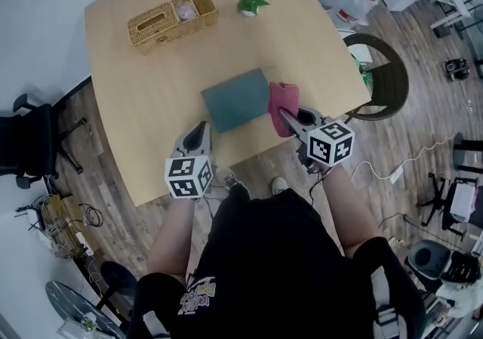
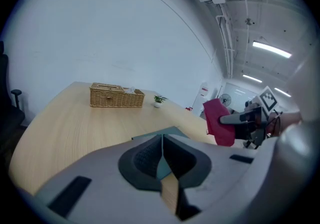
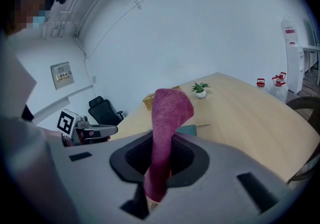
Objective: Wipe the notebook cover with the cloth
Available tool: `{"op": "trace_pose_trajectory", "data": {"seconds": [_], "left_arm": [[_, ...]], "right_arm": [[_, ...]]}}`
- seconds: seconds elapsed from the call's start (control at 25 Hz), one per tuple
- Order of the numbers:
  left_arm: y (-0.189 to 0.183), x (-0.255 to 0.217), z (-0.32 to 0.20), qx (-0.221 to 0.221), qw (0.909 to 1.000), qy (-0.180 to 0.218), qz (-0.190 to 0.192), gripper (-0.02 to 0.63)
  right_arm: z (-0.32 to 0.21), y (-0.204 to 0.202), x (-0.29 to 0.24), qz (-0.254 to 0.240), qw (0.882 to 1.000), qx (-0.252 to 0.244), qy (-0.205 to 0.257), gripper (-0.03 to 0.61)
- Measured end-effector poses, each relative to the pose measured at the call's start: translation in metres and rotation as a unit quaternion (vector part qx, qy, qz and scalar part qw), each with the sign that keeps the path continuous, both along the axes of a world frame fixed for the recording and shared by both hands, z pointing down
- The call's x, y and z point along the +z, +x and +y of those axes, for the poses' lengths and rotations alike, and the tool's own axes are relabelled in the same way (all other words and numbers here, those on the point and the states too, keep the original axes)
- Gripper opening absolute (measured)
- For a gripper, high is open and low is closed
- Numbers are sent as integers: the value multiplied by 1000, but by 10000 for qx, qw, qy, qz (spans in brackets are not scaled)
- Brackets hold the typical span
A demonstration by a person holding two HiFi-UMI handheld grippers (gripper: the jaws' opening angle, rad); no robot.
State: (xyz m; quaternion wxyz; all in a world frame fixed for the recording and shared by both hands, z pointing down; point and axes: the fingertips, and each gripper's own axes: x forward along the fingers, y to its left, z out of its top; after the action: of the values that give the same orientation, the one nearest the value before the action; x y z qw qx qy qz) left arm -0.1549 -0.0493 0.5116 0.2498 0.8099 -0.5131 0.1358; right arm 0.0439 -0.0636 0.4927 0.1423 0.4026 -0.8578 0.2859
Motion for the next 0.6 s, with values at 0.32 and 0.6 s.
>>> {"op": "trace_pose_trajectory", "data": {"seconds": [0.32,0.6], "left_arm": [[66,-13,34,-110,9996,79,-246,9],[122,-29,77,-480,9977,269,-400,9]], "right_arm": [[16,39,-7,-285,9987,-407,106,61],[45,75,-19,-483,9940,-934,307,61]]}}
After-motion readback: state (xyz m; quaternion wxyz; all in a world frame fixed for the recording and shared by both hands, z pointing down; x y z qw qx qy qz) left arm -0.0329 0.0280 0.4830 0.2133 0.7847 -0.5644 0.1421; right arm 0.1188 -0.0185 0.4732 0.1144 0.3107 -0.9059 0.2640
